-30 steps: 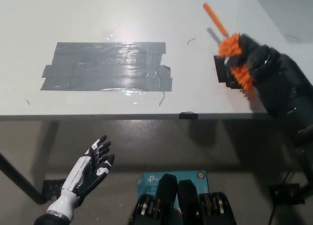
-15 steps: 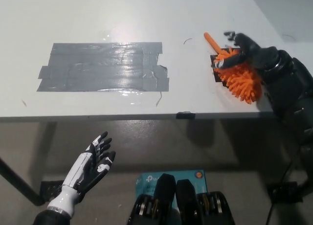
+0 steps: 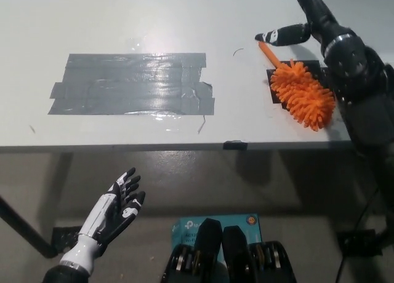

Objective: A person hands an oraange duster to the robot and the robot grabs it with its right hand and places it on the black marked spot infron tof it on the desk

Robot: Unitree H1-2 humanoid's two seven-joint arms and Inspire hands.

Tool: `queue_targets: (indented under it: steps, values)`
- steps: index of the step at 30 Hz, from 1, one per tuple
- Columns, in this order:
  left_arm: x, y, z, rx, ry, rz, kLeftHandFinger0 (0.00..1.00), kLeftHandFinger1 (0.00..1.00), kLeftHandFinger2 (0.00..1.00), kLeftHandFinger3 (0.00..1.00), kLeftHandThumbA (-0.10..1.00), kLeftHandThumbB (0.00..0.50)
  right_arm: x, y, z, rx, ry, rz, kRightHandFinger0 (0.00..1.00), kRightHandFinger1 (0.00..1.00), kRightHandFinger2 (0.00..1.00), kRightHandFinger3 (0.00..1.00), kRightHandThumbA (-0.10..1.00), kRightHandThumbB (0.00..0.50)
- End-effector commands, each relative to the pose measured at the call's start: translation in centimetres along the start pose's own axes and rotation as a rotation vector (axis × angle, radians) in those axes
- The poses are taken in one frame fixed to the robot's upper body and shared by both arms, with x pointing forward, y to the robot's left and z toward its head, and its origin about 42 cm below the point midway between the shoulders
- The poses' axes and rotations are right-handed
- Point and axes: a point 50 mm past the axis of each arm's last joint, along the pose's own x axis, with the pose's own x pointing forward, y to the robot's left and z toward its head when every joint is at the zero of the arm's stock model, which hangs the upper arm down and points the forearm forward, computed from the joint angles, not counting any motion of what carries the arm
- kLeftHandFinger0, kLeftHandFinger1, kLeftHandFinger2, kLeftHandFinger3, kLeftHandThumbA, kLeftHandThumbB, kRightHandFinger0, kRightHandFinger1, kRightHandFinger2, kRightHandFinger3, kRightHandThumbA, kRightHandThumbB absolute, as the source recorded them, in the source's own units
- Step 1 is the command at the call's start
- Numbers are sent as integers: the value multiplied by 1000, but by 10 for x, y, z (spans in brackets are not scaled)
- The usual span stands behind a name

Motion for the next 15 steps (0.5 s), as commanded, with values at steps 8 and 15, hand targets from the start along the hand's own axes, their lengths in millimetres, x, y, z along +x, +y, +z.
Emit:
queue_targets:
  steps: [8, 15]
  values:
    - [9, -1, 11, 38, -37, -42, 1000, 1000, 1000, 1000, 622, 235, -259, -29, 67, 62, -642, -312, 1000, 1000, 1000, 1000, 828, 323]
    - [-5, -10, -4, 18, 2, -53, 1000, 1000, 1000, 1000, 587, 222, -301, 28, 15, 175, -490, -223, 1000, 1000, 1000, 1000, 903, 288]
